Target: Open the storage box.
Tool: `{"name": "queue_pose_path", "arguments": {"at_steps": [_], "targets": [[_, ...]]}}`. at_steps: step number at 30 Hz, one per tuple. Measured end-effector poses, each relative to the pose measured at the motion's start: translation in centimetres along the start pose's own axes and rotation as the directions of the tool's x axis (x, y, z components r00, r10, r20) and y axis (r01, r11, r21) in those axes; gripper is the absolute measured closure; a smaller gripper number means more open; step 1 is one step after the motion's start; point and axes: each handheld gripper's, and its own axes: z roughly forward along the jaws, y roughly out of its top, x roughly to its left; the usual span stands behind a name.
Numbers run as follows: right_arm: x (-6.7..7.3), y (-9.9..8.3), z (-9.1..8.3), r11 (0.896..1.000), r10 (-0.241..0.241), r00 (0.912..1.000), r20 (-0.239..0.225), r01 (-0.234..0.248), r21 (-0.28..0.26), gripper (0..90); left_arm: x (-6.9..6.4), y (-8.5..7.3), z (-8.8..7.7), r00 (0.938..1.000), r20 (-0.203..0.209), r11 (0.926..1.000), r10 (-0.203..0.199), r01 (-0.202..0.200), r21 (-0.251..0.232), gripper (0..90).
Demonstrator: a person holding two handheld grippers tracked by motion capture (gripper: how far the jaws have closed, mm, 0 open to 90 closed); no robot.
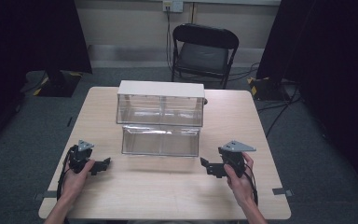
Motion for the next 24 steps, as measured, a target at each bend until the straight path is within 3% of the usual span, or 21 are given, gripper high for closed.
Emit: {"name": "queue_pose_path", "arguments": {"at_steps": [14,24], "targets": [[2.1,1.5,2.4,1.000,-0.031,0.9980,-0.055,0.031,0.002,14.1,0.0,0.0,0.0,1.0000,0.000,1.0000,0.000,0.000,0.000,0.3],[2.6,1.0,3.2,0.999,-0.046,0.9972,-0.059,0.047,0.014,14.0,0.0,0.0,0.0,1.0000,0.000,1.0000,0.000,0.000,0.000,0.3]]}}
